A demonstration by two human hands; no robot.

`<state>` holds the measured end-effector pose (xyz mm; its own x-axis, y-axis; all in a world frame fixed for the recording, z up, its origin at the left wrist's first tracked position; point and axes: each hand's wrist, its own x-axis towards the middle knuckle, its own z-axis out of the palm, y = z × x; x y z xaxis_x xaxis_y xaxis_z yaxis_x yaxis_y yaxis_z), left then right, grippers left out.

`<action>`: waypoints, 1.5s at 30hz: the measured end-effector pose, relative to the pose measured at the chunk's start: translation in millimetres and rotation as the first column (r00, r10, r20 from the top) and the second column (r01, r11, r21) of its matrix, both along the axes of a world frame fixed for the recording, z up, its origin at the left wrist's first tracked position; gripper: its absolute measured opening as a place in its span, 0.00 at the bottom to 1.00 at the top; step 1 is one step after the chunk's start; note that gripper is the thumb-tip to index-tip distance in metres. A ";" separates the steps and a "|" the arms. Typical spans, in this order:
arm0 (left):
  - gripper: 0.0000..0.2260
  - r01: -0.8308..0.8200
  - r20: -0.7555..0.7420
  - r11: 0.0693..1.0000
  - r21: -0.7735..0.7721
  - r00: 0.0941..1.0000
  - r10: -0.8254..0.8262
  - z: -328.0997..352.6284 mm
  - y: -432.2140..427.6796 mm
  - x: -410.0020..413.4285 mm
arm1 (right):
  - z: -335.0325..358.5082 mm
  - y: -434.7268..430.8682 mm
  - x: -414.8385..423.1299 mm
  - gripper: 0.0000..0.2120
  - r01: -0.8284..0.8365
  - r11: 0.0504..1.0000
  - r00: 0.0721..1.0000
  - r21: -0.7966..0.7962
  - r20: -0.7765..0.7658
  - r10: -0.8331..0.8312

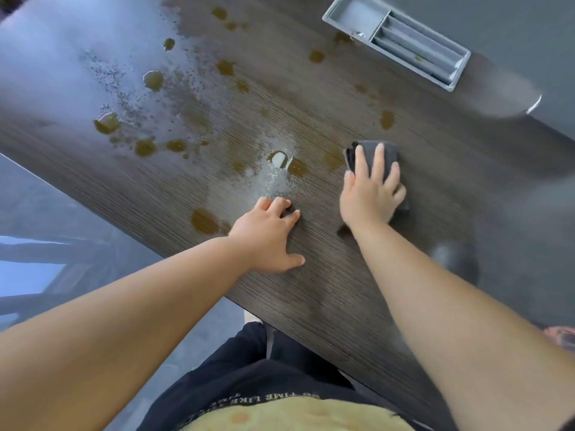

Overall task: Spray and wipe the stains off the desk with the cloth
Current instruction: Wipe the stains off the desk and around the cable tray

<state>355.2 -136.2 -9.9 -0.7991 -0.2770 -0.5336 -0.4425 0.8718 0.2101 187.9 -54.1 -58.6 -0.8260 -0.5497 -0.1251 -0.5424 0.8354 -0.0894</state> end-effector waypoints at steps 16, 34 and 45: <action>0.32 -0.007 -0.029 0.992 0.122 1.000 0.011 4.0 -12.0 3.6 | -7.5 1.2 33.9 0.23 -0.239 0.968 0.967 -0.079 -0.105 0.230; 0.22 -0.504 -0.215 0.864 0.022 0.841 0.496 1.7 5.1 111.2 | -12.3 60.3 15.8 0.21 -0.782 0.623 0.614 0.003 -0.163 0.772; 0.18 -0.582 -0.289 0.813 -0.024 0.783 0.551 -11.0 26.7 136.5 | -13.0 77.3 62.1 0.20 -0.928 0.368 0.372 -0.056 -0.143 0.917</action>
